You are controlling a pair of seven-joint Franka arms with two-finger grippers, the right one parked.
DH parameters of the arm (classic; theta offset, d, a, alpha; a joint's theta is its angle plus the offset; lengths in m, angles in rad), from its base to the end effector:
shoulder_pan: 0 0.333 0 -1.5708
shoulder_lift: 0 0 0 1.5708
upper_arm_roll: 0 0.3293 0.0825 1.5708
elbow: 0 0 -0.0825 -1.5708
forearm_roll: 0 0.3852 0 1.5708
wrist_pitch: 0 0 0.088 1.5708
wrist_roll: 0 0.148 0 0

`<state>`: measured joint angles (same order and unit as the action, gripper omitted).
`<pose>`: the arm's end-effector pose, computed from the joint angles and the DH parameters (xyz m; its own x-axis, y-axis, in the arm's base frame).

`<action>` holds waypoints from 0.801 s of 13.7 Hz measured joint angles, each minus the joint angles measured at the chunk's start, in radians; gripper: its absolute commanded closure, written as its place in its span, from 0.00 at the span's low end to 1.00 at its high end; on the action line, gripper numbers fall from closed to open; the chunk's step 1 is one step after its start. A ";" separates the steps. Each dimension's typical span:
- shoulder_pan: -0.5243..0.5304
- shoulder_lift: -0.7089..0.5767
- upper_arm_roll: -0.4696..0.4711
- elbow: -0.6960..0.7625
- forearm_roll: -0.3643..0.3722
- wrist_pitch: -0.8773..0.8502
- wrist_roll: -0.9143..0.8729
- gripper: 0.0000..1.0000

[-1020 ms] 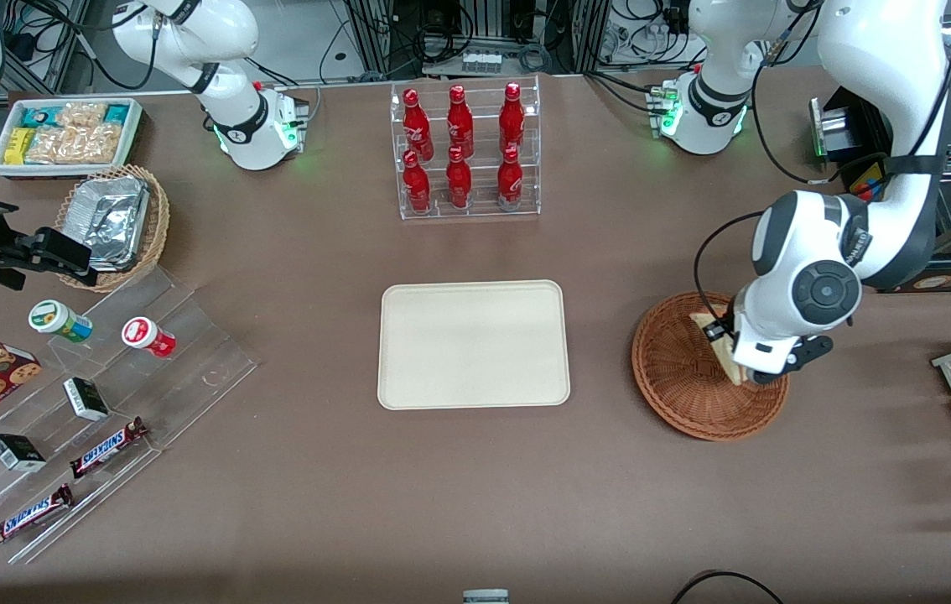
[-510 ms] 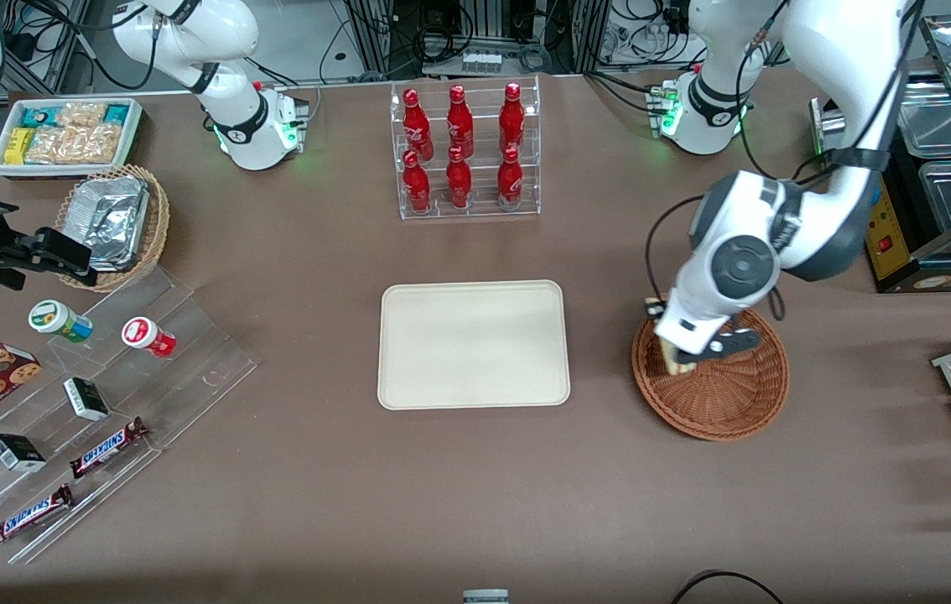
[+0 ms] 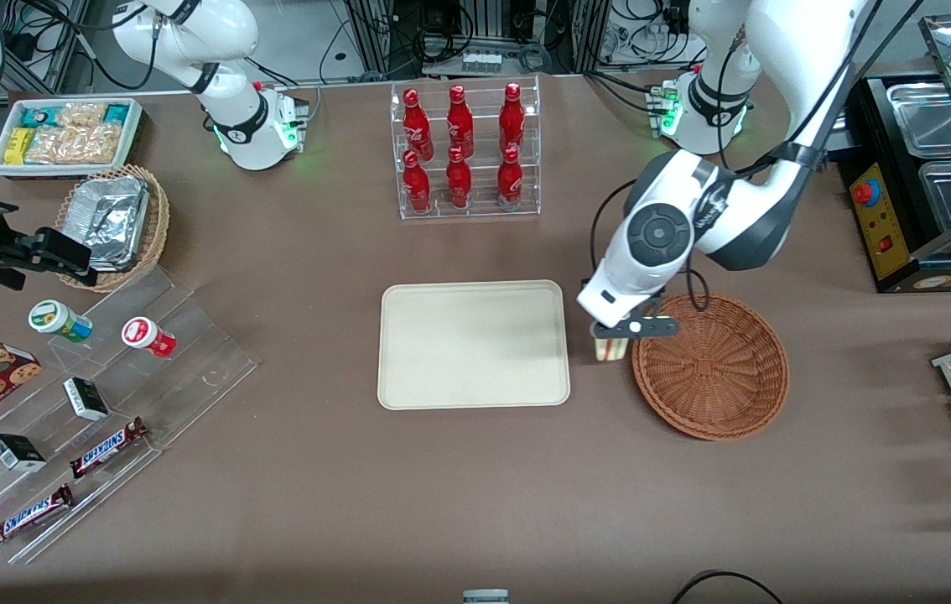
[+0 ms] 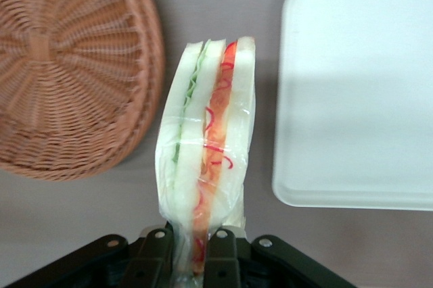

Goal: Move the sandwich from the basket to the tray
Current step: 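Lift the sandwich with the left gripper and carry it over the tray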

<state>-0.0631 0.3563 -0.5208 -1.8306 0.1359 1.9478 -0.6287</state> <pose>0.5212 -0.3102 0.3181 0.9828 -0.0011 -0.1848 -0.0124 -0.9981 -0.0605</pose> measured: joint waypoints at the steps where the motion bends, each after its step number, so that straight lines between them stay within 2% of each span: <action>1: -0.017 0.017 -0.004 0.019 0.006 0.004 0.000 1.00; 7: -0.149 0.206 -0.004 0.197 0.154 0.006 -0.159 1.00; 11: -0.204 0.307 -0.003 0.305 0.195 0.006 -0.203 1.00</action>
<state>-0.2668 0.6632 -0.5238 -1.5252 0.3311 1.9540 -0.8315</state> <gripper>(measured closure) 0.841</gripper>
